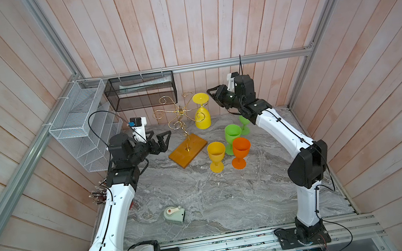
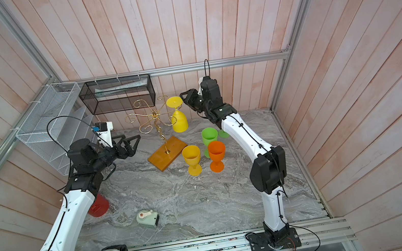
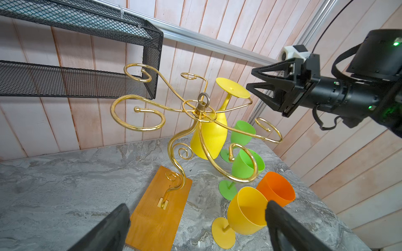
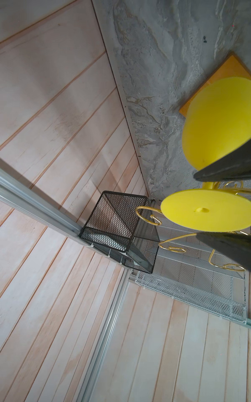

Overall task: Take the wine glass off the wine glass rack
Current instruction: Pick up the wine glass from the wine glass rack.

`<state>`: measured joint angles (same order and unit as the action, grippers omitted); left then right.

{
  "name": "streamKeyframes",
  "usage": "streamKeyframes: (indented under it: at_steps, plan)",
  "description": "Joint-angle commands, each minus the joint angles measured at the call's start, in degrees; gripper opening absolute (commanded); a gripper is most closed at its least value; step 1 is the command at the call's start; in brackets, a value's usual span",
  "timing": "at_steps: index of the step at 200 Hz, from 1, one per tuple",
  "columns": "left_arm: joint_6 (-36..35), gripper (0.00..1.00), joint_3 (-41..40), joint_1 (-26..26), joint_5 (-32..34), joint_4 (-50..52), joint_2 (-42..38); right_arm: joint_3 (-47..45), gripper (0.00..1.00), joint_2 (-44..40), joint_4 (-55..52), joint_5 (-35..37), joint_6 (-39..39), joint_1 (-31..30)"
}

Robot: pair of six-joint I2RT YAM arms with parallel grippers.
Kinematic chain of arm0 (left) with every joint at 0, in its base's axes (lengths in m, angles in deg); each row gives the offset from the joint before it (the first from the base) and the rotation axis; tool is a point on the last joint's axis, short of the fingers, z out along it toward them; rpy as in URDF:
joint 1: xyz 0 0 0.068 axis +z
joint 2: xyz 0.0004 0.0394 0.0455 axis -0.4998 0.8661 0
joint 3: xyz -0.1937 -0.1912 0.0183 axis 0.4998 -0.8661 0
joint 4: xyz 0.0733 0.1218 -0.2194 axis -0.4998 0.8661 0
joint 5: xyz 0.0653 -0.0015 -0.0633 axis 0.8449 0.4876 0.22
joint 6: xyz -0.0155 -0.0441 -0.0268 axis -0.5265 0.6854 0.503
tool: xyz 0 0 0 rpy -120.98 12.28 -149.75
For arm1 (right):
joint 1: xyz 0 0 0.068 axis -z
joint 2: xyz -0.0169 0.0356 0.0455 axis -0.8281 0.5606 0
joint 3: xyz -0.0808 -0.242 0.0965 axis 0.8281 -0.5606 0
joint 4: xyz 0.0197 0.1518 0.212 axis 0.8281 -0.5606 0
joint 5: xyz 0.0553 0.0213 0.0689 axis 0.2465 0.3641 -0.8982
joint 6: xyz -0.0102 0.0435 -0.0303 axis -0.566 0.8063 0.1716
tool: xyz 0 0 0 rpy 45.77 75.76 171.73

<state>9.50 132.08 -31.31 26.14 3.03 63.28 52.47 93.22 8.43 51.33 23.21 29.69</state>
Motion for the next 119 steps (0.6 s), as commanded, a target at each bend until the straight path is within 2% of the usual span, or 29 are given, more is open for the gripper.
streamKeyframes:
  at_steps: [1, 100, 119]
  plan:
    - [-1.3, 0.99, -1.0, -0.4, -0.8, -1.7, -1.4, 2.7, 0.36, 1.6, -1.5, -0.1, -1.3, -0.6]
    - [-0.5, 0.99, -0.7, -0.6, -0.6, -2.0, -0.9, 7.0, 0.35, 5.0, -3.1, -0.5, -1.6, -2.0]
    - [-0.4, 0.99, -0.7, -0.6, -0.5, -1.9, -0.8, 6.6, 0.31, 4.9, -2.5, -0.5, -1.2, -2.0]
